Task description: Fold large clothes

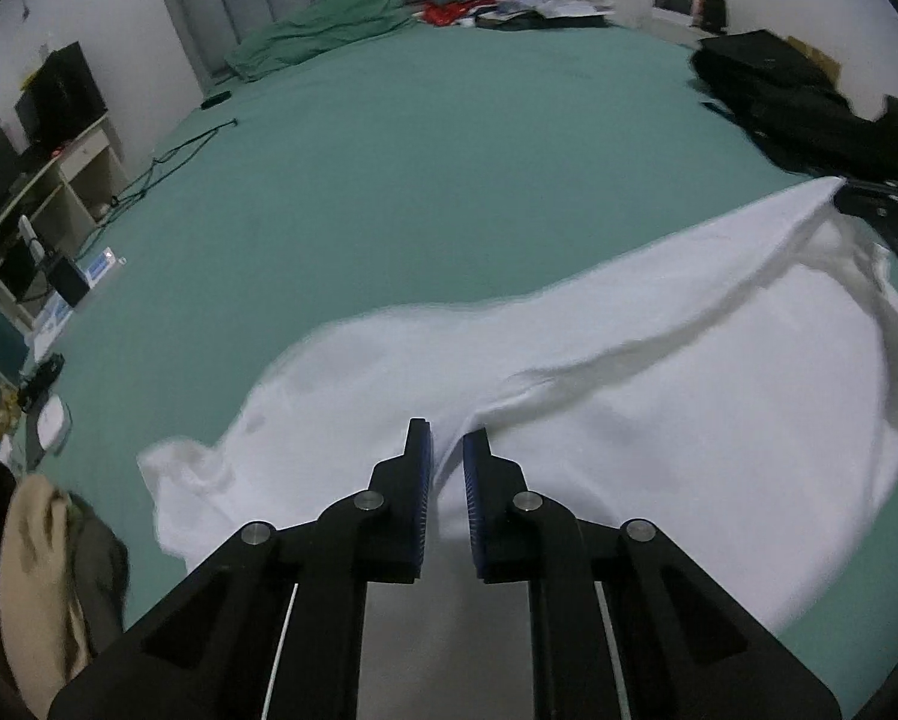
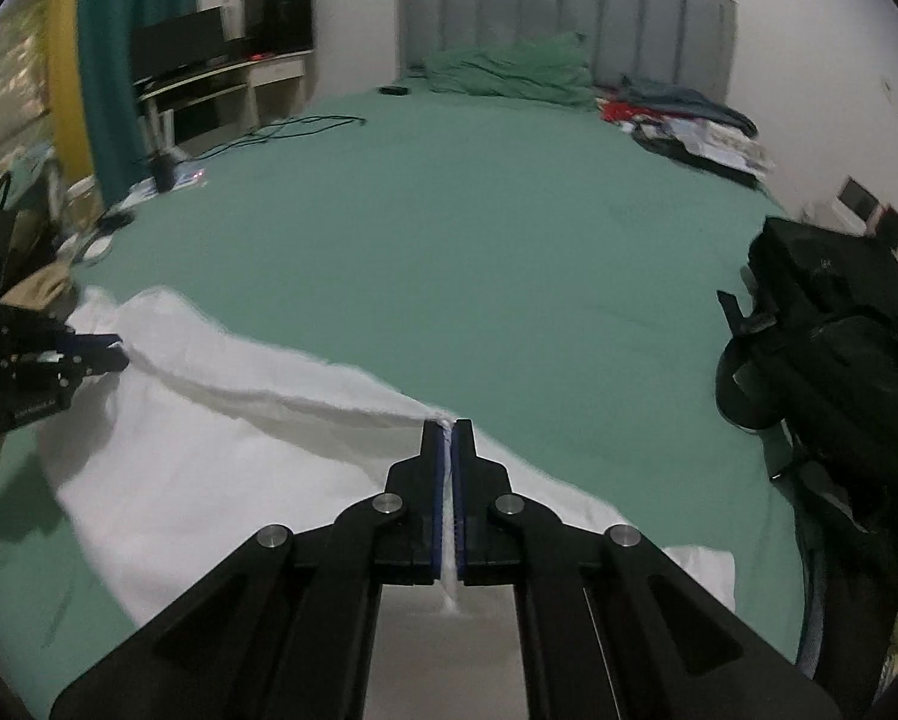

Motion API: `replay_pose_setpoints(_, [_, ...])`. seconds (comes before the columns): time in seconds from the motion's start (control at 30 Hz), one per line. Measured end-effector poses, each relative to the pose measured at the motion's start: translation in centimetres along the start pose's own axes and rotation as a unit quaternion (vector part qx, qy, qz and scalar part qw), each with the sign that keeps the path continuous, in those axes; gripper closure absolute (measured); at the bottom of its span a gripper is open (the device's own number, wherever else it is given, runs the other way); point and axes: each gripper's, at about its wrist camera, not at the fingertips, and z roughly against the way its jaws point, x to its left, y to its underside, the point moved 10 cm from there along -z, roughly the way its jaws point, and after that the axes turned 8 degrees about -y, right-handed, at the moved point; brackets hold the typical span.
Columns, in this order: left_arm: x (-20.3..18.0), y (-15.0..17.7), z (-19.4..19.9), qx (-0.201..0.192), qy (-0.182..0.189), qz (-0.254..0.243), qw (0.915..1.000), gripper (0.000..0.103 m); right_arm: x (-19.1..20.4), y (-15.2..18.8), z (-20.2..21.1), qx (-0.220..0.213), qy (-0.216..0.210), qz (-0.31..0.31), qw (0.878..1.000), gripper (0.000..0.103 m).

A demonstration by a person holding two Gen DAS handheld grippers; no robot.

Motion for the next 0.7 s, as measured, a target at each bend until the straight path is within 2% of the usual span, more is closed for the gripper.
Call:
replay_pose_setpoints(0.17, [2.2, -3.1, -3.6, 0.018, -0.035, 0.033, 0.9987, 0.090, -2.4, 0.0, -2.5, 0.016, 0.034, -0.012, 0.999, 0.099])
replay_pose_setpoints(0.2, [2.8, -3.6, -4.3, 0.018, -0.049, 0.037, 0.9980, 0.090, -3.7, 0.2, -3.2, 0.028, 0.064, -0.005, 0.998, 0.092])
replay_pose_setpoints(0.23, [3.6, -3.9, -5.1, 0.022, -0.063, 0.044, 0.9968, 0.090, -4.7, 0.3, -3.4, 0.029, 0.086, -0.002, 0.996, 0.067])
replay_pose_setpoints(0.27, [4.6, -4.0, -6.0, 0.033, -0.075, 0.060, 0.9948, 0.090, -5.7, 0.4, -3.5, 0.028, 0.105, -0.003, 0.994, 0.048])
replay_pose_setpoints(0.3, [5.4, -4.0, -6.4, 0.040, -0.076, 0.076, 0.9934, 0.090, -7.3, 0.8, -3.3, 0.029, 0.129, -0.011, 0.991, 0.018])
replay_pose_setpoints(0.33, [5.9, -4.0, -6.5, 0.044, -0.076, 0.087, 0.9923, 0.089, -8.3, 1.1, -3.0, 0.030, 0.143, -0.017, 0.989, 0.009])
replay_pose_setpoints(0.5, [8.8, -2.1, -3.8, 0.029, -0.063, 0.124, 0.9899, 0.058, -11.5, 2.0, 0.0, 0.029, 0.166, -0.062, 0.984, 0.009])
replay_pose_setpoints(0.57, [9.9, -1.0, -2.5, 0.028, -0.051, 0.140, 0.9885, 0.052, -11.6, 1.9, 1.7, 0.014, 0.161, -0.083, 0.983, 0.009])
replay_pose_setpoints(0.7, [12.8, 2.8, 0.5, 0.026, -0.045, 0.174, 0.9834, 0.047, -10.3, 3.1, 4.9, -0.009, 0.141, -0.109, 0.984, 0.009])
